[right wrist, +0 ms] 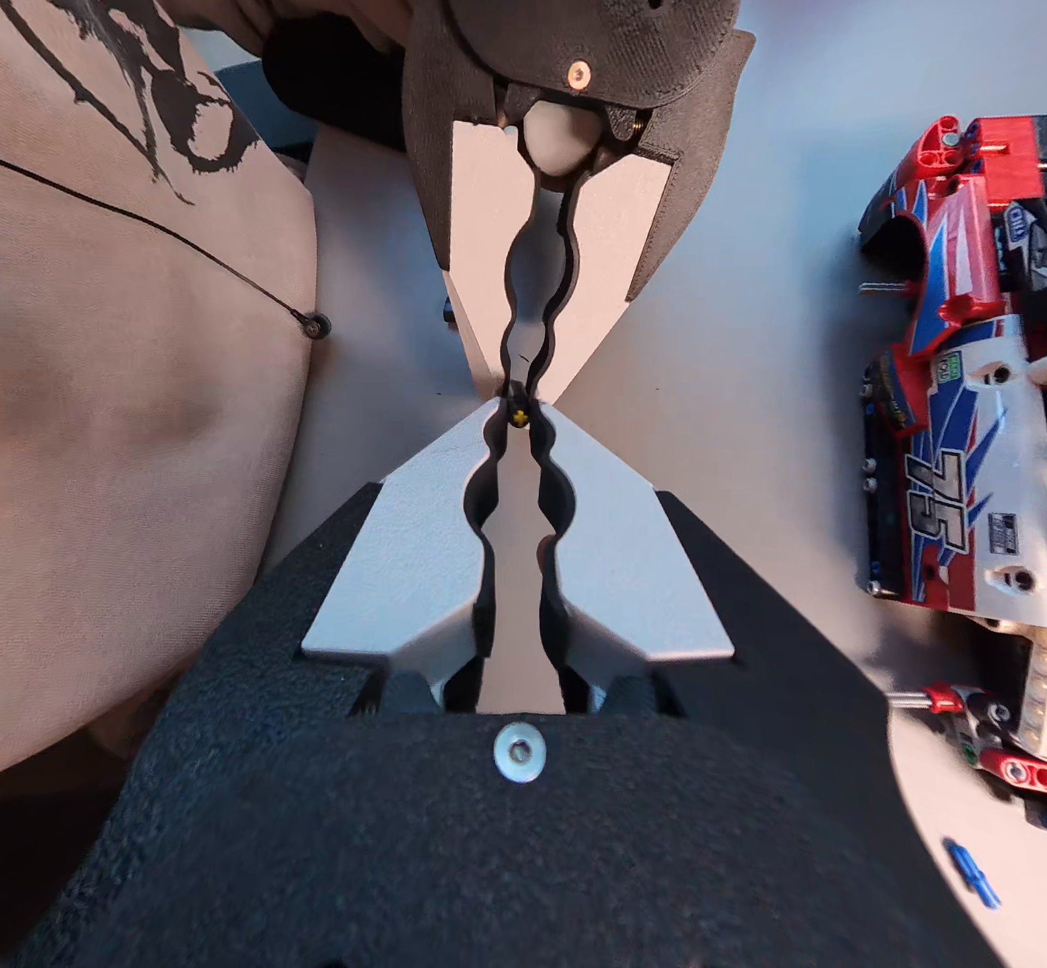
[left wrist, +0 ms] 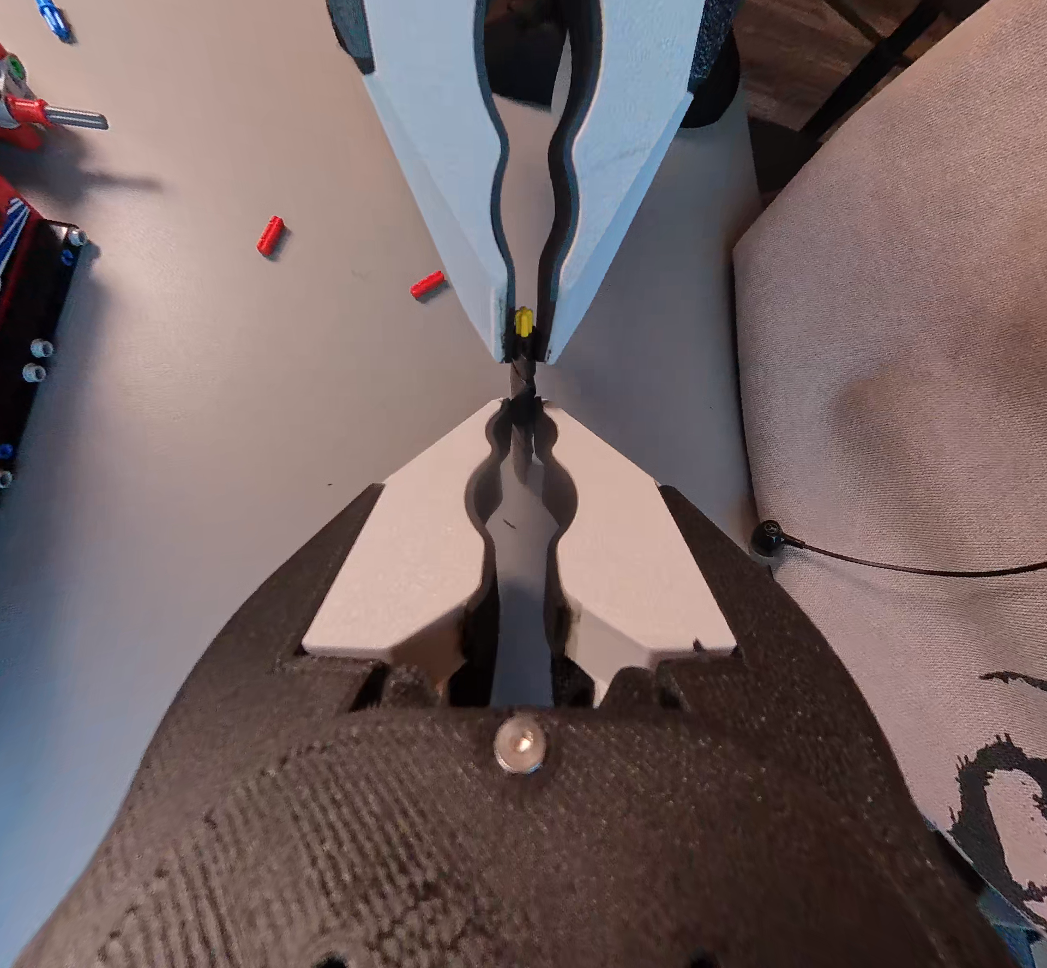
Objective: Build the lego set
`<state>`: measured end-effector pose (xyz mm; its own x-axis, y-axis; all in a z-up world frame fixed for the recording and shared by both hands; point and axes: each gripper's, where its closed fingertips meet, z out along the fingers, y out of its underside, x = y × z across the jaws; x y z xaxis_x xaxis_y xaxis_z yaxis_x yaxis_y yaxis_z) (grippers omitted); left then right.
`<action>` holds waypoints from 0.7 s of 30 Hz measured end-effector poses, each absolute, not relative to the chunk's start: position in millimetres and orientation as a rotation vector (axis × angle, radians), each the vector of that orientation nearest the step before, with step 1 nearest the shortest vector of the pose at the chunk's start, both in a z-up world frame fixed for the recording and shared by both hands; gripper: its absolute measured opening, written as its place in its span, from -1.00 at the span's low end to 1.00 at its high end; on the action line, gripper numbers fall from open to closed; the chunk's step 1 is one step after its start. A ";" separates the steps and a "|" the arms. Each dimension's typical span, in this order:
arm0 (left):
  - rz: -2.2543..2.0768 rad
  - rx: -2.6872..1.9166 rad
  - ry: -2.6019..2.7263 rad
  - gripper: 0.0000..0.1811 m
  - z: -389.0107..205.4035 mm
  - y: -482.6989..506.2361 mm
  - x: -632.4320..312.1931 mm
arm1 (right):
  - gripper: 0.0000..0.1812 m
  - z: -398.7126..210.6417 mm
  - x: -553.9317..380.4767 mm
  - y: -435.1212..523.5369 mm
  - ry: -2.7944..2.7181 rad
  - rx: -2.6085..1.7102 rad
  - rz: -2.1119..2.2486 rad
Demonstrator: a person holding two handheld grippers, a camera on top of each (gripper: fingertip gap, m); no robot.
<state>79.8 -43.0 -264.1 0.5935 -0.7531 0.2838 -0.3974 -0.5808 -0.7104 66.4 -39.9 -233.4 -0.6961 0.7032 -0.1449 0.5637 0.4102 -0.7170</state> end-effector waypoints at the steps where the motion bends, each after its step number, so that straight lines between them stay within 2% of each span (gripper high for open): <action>1: -0.761 -2.217 0.911 -0.95 -263.4 -42.7 78.8 | -0.94 -233.4 66.8 -39.5 -2.492 -1.112 1.134; 14: -0.671 -2.188 0.908 -0.97 -260.6 -37.4 68.5 | -0.95 -248.5 68.8 -32.5 -2.412 -1.235 1.095; 15: -0.742 -2.102 0.835 -0.99 -241.2 -31.3 74.0 | -0.93 -262.9 73.9 -32.1 -2.463 -1.237 1.031; 16: -0.854 -2.028 0.789 -1.00 -217.5 -29.3 84.7 | -0.95 -253.8 65.5 -53.3 -2.368 -1.206 1.241; 18: -0.583 -2.038 0.899 -1.00 -209.3 -21.2 74.8 | -0.96 -243.3 45.2 -43.4 -2.216 -1.153 1.183; 21: -0.555 -2.005 0.867 -1.00 -195.4 -20.9 58.3 | -0.96 -226.0 49.6 -28.2 -2.180 -1.140 1.184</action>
